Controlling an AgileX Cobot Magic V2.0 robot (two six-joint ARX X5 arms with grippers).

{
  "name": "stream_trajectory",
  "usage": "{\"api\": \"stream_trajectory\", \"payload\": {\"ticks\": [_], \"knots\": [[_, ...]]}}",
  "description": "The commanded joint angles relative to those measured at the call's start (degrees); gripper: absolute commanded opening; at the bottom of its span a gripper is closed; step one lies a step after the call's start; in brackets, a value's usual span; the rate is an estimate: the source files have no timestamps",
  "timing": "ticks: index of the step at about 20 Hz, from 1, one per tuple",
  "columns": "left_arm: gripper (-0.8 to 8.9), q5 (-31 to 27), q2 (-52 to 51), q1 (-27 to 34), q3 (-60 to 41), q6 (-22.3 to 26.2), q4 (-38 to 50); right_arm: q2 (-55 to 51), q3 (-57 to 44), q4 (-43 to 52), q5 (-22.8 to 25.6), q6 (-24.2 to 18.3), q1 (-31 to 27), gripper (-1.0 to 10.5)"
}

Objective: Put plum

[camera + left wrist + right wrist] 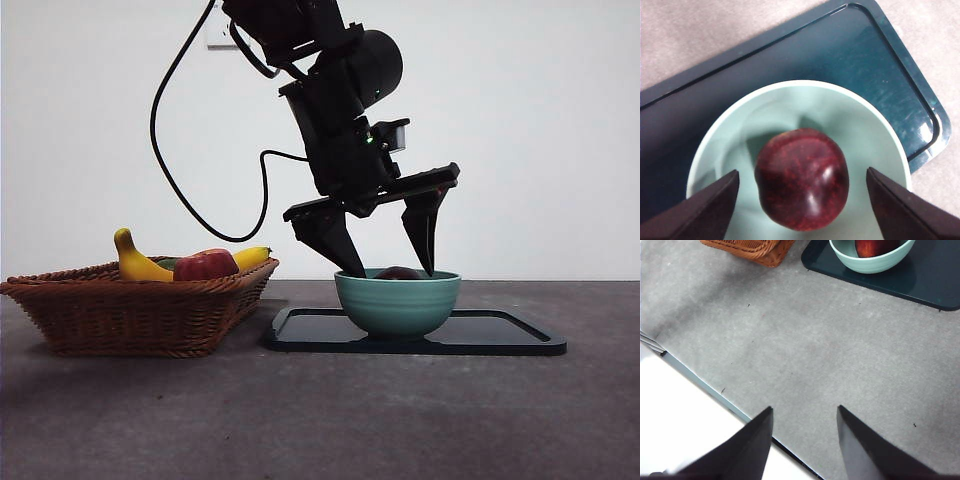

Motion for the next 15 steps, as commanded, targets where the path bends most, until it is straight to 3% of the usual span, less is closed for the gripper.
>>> {"api": "stream_trajectory", "payload": {"ticks": [1, 12, 15], "knots": [[4.01, -0.2, 2.2, -0.7, 1.9, 0.7, 0.6, 0.1, 0.4, 0.3, 0.0, 0.5, 0.3, 2.0], [4.0, -0.2, 3.7, -1.0, 1.9, 0.7, 0.6, 0.1, 0.4, 0.4, 0.0, 0.5, 0.3, 2.0], [3.28, -0.2, 3.7, -1.0, 1.9, 0.7, 0.6, 0.1, 0.4, 0.4, 0.0, 0.4, 0.3, 2.0]]}}
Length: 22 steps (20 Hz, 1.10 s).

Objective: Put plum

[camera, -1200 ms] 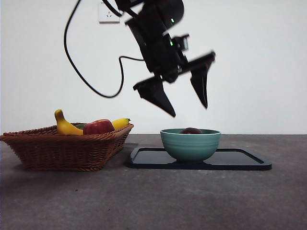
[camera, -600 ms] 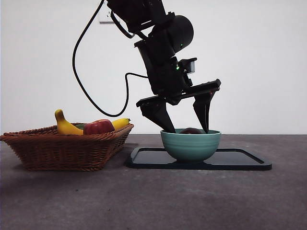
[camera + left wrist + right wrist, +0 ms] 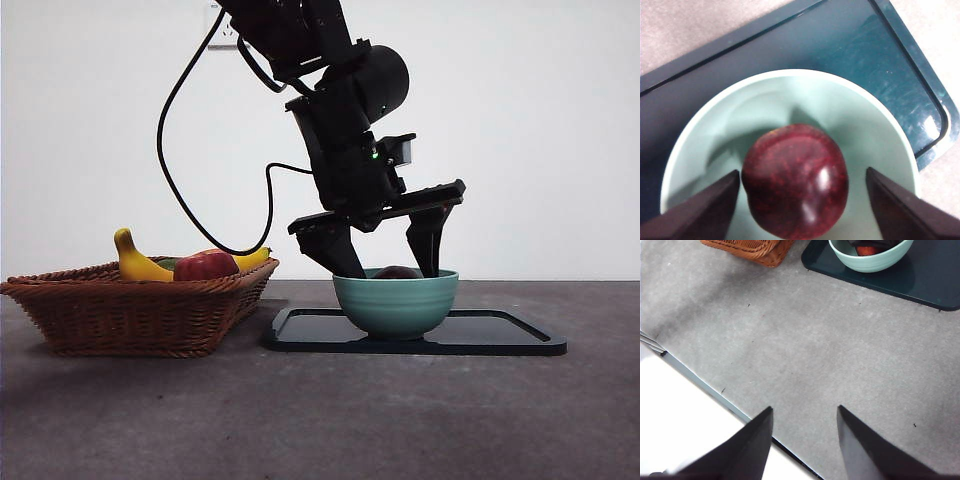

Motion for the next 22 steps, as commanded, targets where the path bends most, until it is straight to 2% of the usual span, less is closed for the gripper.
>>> {"api": "stream_trajectory", "payload": {"ticks": [1, 4, 13, 22], "knots": [[3.28, -0.2, 2.0, -0.6, 1.8, 0.3, 0.2, 0.1, 0.4, 0.4, 0.1, 0.3, 0.3, 2.0], [2.7, -0.3, 2.0, -0.6, 1.8, 0.5, -0.1, 0.1, 0.4, 0.4, 0.1, 0.3, 0.3, 2.0], [2.69, -0.3, 1.2, -0.6, 1.9, 0.5, -0.5, 0.1, 0.4, 0.4, 0.1, 0.1, 0.3, 2.0], [2.7, -0.3, -8.3, -0.3, 3.3, 2.0, -2.9, 0.1, 0.4, 0.6, 0.3, 0.1, 0.3, 2.0]]}}
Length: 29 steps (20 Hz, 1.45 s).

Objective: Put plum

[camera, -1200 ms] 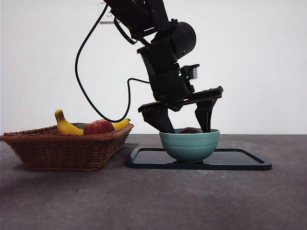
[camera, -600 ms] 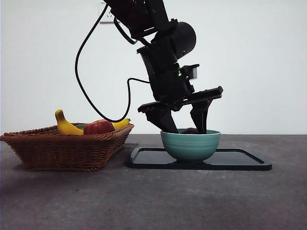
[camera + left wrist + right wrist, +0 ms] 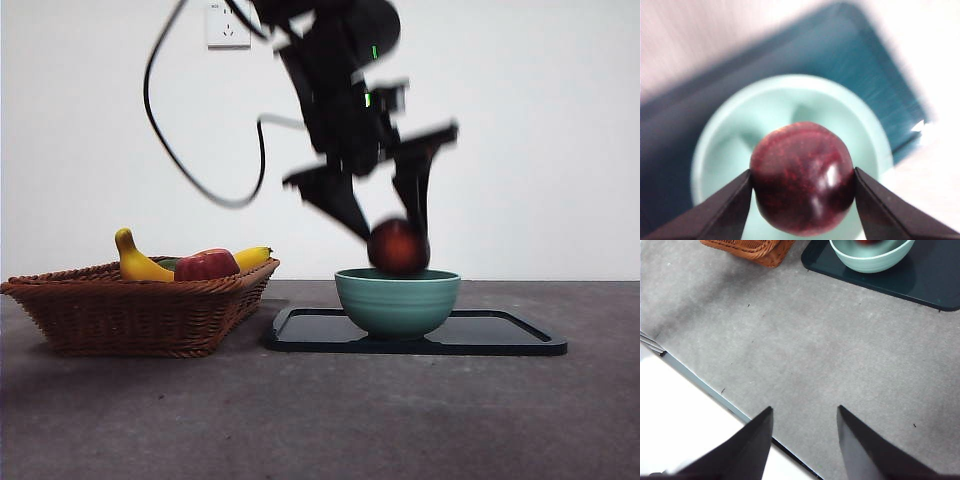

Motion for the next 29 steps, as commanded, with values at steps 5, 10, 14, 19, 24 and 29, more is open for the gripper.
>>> {"api": "stream_trajectory", "payload": {"ticks": [5, 10, 14, 19, 24, 29], "knots": [[2.7, -0.2, -11.3, 0.2, 2.3, 2.9, -3.9, 0.1, 0.4, 0.6, 0.2, 0.0, 0.3, 2.0], [2.71, -0.8, -21.5, 3.2, 2.3, 2.9, -9.7, 0.1, 0.4, 1.0, 0.2, -0.1, 0.3, 2.0], [2.7, -3.1, -27.2, 6.3, 1.8, 3.2, -15.5, 0.1, 0.4, 1.0, 0.3, -0.3, 0.3, 2.0], [2.7, -3.2, -34.9, 9.5, -7.8, 3.8, -14.3, 0.1, 0.4, 1.0, 1.5, -0.3, 0.3, 2.0], [2.7, -3.2, -43.8, 13.7, -28.5, 4.1, -3.3, 0.1, 0.4, 1.0, 1.5, -0.3, 0.3, 2.0], [2.7, -3.1, -45.9, 19.7, -43.2, 4.9, 7.9, 0.1, 0.4, 1.0, 1.5, -0.3, 0.3, 2.0]]}}
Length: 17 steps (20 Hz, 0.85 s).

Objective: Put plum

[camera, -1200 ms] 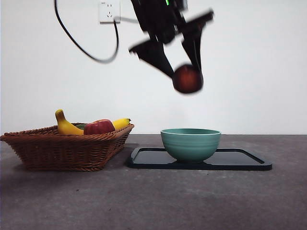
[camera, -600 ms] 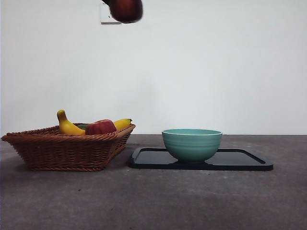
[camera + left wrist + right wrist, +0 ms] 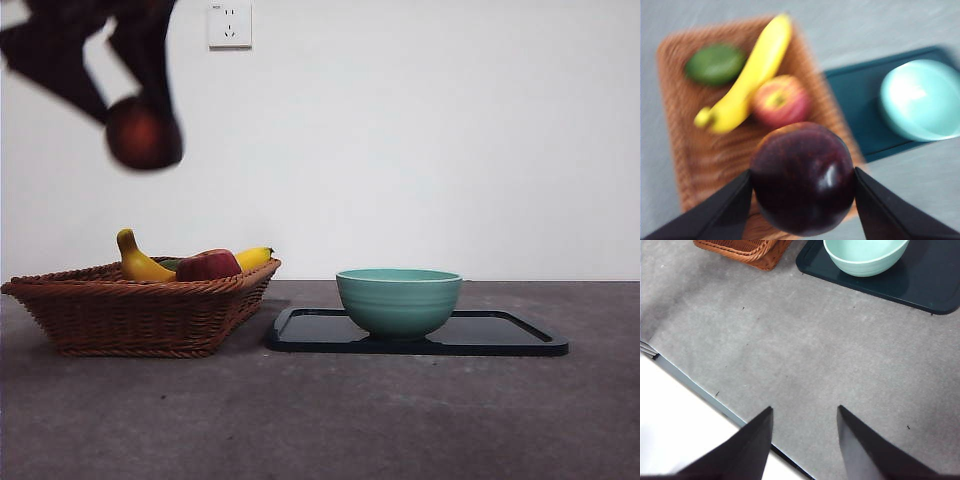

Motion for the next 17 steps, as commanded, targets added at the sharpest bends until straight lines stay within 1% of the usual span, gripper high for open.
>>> {"api": "stream_trajectory", "payload": {"ticks": [1, 4, 6, 9, 12, 17], "knots": [[2.7, 0.1, 0.2, 1.4, -4.7, 0.9, 6.8, 0.1, 0.4, 0.6, 0.1, -0.2, 0.3, 2.0], [2.7, 0.7, 0.3, 2.8, -10.8, 1.0, 14.9, 0.1, 0.4, 0.6, 0.1, -0.2, 0.3, 2.0], [2.69, 1.8, 1.2, 3.3, -12.4, 1.8, 18.1, 0.1, 0.4, 0.7, 0.2, -0.2, 0.3, 2.0], [2.69, 2.2, 4.7, 3.6, -12.5, 2.4, 20.1, 0.1, 0.4, 0.8, 0.3, 0.0, 0.3, 2.0], [2.69, 4.2, 9.4, 3.8, -12.5, 2.5, 21.4, 0.1, 0.4, 0.8, 0.3, 0.0, 0.3, 2.0], [2.7, 4.1, 15.4, 3.8, -12.5, 3.1, 24.8, 0.1, 0.4, 0.8, 0.3, 0.2, 0.3, 2.0]]}}
